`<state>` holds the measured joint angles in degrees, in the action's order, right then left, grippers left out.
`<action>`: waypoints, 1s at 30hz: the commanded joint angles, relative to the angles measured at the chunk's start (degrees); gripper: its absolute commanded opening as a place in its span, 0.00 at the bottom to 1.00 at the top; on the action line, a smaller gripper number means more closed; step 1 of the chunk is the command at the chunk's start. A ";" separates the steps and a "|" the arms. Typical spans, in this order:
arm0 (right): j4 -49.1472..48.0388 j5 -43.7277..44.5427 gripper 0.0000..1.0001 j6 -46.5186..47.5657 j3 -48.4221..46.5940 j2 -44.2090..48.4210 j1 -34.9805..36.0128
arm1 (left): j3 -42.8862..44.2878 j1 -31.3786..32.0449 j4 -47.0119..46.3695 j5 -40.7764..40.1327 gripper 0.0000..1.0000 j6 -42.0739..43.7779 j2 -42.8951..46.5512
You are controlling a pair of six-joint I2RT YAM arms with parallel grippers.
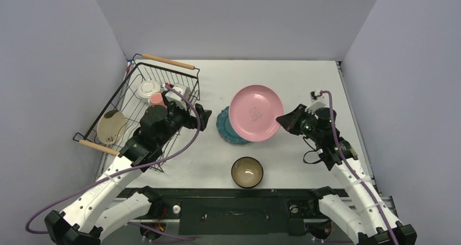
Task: Load the mixed dishes into the dish rack
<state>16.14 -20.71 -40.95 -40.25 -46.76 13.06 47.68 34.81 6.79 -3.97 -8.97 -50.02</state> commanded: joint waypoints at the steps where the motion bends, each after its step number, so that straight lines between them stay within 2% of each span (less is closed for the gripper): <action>1: -8.37 -0.34 0.00 -2.30 -2.91 -0.99 6.94 | 4.80 0.13 7.26 -0.18 0.97 -6.54 3.34; 9: -15.31 3.13 0.00 -1.99 -3.81 -5.08 19.11 | 11.82 0.07 20.72 -0.83 0.97 -7.73 4.63; 12: -18.29 4.58 0.00 -1.90 -3.91 -6.59 22.96 | 14.22 0.01 24.49 0.86 0.96 -10.80 3.55; 19: -20.72 5.06 0.00 -1.15 -5.13 -9.38 27.22 | 18.15 -2.97 27.54 11.04 0.97 -17.10 1.49; 25: -22.42 4.94 0.00 -1.60 -5.28 -11.02 28.95 | 17.52 -4.25 28.43 11.58 0.99 -16.67 2.39; 27: -22.91 4.80 0.00 -1.81 -5.32 -11.33 29.31 | 17.25 -4.38 29.12 11.84 0.87 -15.81 2.49; 30: -23.34 4.65 0.00 -1.79 -5.36 -11.73 29.75 | 17.70 -4.40 30.34 13.50 0.74 -13.43 2.67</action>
<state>-0.84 -16.43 -42.30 -42.76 -58.30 42.06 63.11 30.76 35.88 6.61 -24.69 -48.29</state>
